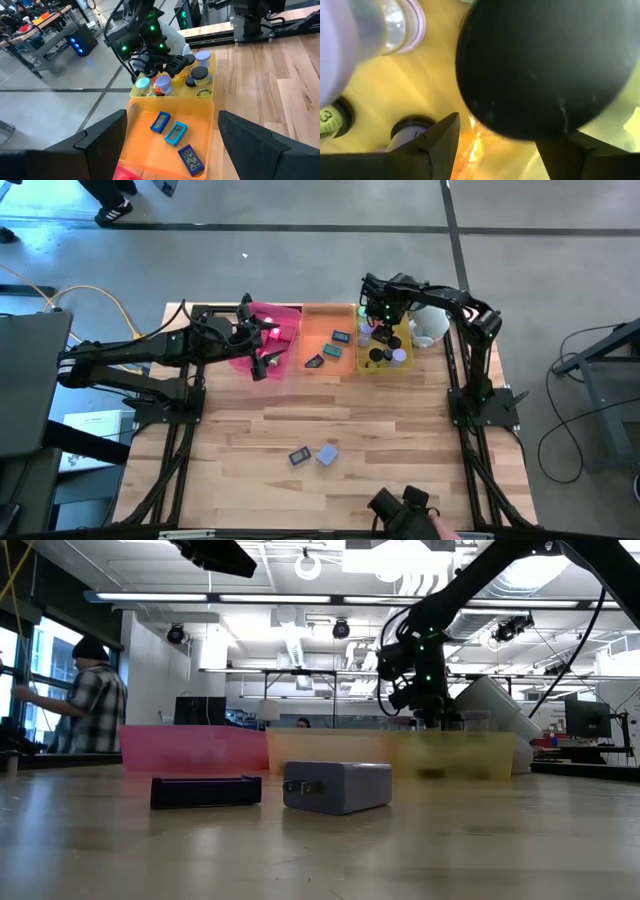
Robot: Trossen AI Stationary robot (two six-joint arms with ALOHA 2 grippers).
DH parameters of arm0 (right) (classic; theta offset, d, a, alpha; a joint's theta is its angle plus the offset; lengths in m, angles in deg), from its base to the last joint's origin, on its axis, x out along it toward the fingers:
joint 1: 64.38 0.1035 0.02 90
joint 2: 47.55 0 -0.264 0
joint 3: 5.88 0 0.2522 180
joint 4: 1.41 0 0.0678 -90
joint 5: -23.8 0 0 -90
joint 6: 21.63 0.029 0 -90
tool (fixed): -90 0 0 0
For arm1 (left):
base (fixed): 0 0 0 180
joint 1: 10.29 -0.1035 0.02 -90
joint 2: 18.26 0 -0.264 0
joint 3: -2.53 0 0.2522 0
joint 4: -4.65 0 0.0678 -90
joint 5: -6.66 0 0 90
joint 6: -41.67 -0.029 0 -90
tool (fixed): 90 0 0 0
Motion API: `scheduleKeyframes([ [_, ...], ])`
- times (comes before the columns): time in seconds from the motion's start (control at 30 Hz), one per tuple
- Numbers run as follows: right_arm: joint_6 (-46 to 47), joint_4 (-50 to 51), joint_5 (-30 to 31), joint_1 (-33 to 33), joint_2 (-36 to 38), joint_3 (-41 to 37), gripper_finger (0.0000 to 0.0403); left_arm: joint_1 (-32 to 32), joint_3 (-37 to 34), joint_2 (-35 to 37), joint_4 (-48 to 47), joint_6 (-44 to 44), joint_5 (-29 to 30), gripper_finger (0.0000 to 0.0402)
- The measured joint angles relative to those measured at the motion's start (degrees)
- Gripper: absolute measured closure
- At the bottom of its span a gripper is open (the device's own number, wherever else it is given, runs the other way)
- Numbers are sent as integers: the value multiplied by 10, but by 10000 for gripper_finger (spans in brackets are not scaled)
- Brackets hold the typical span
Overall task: Pick & Place Office items
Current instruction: Put the yellow hourglass into the yellow bin
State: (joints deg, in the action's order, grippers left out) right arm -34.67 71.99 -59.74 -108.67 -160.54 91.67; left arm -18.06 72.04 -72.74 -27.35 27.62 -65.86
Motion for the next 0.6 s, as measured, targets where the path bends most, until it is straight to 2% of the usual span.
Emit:
scheduleKeyframes([
  [0.6,-22,-17,-9,0,2,-17,168,0,0,0,-2,0,1,97],
])
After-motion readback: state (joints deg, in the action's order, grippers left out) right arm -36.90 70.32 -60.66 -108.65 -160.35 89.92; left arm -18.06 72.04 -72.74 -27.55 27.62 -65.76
